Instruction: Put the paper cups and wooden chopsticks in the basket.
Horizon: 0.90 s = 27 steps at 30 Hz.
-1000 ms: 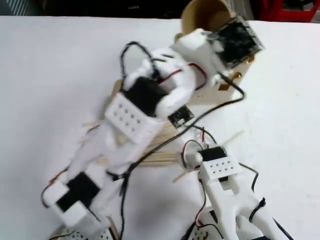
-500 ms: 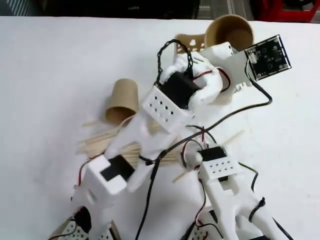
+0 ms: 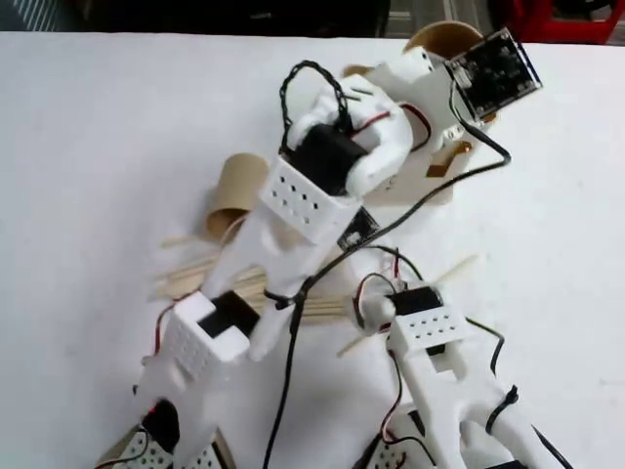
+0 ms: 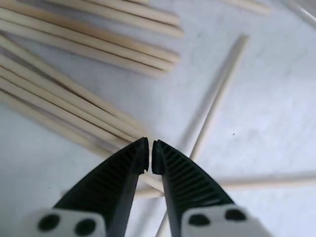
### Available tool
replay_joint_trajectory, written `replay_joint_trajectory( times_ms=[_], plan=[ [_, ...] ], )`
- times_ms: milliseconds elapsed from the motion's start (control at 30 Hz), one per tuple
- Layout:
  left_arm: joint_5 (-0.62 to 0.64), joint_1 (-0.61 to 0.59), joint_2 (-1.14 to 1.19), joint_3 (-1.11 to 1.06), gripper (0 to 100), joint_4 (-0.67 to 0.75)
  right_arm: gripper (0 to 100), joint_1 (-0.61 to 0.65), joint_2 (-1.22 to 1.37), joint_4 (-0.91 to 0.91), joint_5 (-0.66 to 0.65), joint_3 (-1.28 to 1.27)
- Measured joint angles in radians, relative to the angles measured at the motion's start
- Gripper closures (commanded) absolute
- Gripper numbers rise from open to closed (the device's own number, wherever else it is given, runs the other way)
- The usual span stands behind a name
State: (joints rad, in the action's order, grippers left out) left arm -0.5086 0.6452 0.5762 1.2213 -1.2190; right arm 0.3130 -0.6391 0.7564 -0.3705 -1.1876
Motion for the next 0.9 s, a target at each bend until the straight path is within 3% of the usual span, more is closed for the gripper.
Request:
replay_joint_trajectory(
  times_ms=[233, 533, 900],
  plan=[
    [0.000, -0.025, 0.008, 0.000, 98, 0.123, 97.1, 0.000, 0.000, 0.000, 0.000, 0.000],
    [0.000, -0.021, 0.187, 0.000, 98, 0.391, 97.1, 0.000, 0.000, 0.000, 0.000, 0.000],
    [0.000, -0.006, 0.238, 0.000, 98, 0.468, 97.1, 0.000, 0.000, 0.000, -0.003, 0.000]
  ],
)
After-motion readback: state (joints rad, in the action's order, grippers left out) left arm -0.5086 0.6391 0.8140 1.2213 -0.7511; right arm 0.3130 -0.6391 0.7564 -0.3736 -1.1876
